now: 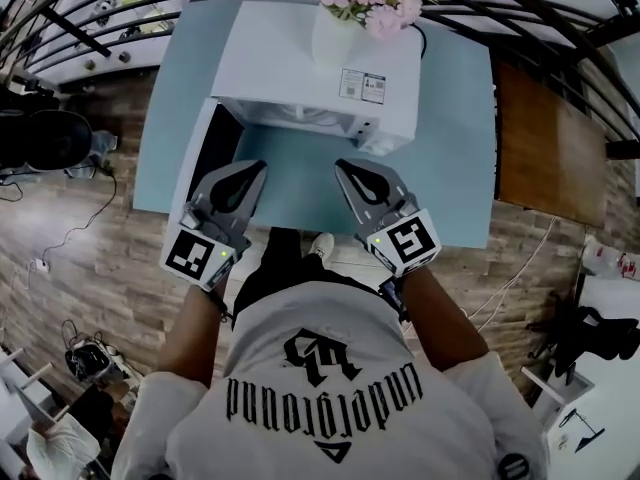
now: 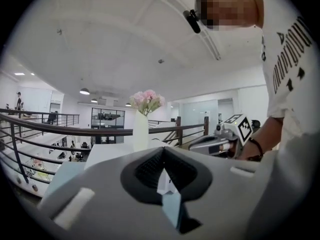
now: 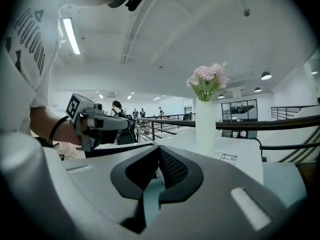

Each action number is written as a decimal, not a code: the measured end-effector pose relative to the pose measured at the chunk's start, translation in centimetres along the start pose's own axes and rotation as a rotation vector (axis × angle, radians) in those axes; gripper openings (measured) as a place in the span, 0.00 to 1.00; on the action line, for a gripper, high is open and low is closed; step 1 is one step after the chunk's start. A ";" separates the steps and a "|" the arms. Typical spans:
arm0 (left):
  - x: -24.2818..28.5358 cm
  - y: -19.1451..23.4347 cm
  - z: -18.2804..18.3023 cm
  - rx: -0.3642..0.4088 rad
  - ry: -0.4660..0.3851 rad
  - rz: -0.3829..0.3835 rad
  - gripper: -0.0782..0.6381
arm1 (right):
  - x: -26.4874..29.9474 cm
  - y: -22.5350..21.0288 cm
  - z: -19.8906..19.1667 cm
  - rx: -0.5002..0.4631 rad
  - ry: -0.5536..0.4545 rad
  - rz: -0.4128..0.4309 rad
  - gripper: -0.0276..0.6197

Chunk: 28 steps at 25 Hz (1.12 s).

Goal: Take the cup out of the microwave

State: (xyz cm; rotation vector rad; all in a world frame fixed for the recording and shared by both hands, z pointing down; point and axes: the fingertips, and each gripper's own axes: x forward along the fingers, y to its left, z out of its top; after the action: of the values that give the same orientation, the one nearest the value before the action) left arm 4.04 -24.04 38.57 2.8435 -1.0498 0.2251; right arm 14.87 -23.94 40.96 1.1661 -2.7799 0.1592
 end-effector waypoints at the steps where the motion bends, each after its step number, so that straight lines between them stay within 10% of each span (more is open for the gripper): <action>1: 0.4 0.3 -0.5 -0.002 0.005 0.004 0.18 | 0.5 -0.4 -0.6 0.004 0.008 -0.002 0.05; 28: 9.9 9.0 -14.9 -0.071 0.101 0.045 0.18 | 15.3 -6.6 -18.7 0.070 0.134 -0.053 0.20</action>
State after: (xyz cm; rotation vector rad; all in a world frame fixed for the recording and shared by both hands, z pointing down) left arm 4.04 -34.95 55.34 2.7171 -1.0796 0.3247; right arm 10.34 -36.63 62.10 1.1974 -2.6444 0.3200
